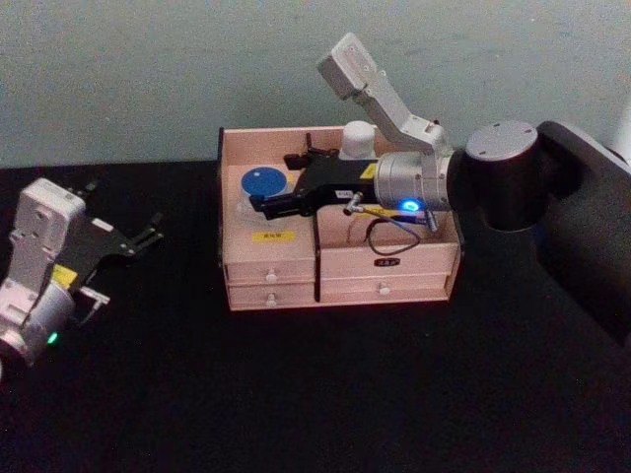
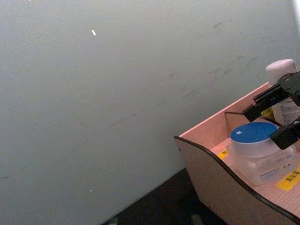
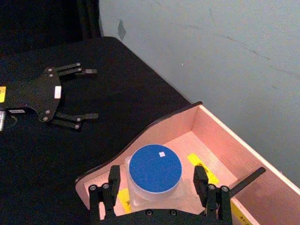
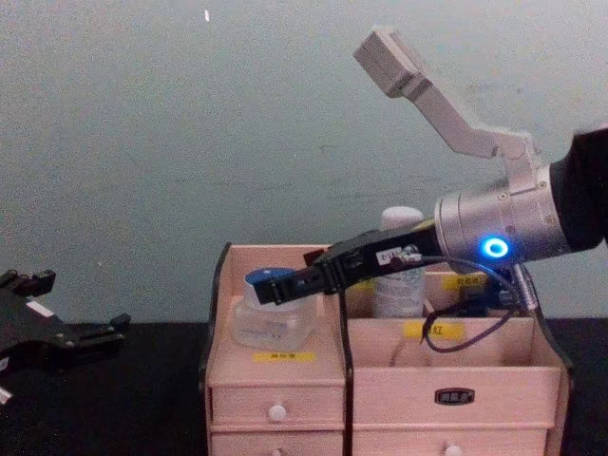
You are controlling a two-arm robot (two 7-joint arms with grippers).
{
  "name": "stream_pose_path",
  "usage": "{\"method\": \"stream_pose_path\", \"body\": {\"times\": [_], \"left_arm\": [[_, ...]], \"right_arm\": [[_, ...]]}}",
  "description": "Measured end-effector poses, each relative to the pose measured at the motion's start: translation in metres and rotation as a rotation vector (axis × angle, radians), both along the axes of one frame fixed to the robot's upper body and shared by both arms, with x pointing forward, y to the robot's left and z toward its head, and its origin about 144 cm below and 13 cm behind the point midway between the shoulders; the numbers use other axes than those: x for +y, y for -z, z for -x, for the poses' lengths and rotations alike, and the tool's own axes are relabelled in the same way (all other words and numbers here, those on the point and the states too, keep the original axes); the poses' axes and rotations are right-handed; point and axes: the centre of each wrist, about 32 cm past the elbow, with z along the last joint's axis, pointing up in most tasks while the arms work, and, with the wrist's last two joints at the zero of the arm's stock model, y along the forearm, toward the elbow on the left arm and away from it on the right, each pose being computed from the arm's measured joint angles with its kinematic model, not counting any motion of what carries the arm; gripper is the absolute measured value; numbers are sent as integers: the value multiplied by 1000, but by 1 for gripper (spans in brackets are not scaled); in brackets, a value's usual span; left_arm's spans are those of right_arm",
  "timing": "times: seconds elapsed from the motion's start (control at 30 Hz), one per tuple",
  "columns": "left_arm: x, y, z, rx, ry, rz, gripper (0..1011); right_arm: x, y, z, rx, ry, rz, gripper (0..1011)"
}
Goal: Pick up the facial cleanser and watermelon frost from the table and place them into the tiered storage box.
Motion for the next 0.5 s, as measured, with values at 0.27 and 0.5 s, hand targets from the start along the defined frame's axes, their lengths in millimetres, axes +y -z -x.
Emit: {"method": "stream_pose_path", "body": {"times": [0.27,0.5], "left_arm": [[0,0,0,0,0,0,1001],[0,0,0,0,0,0,1001]], "right_arm": [[0,0,0,0,1,0,1000],[-2,-3,3,-22,-11,-19,1000]]}}
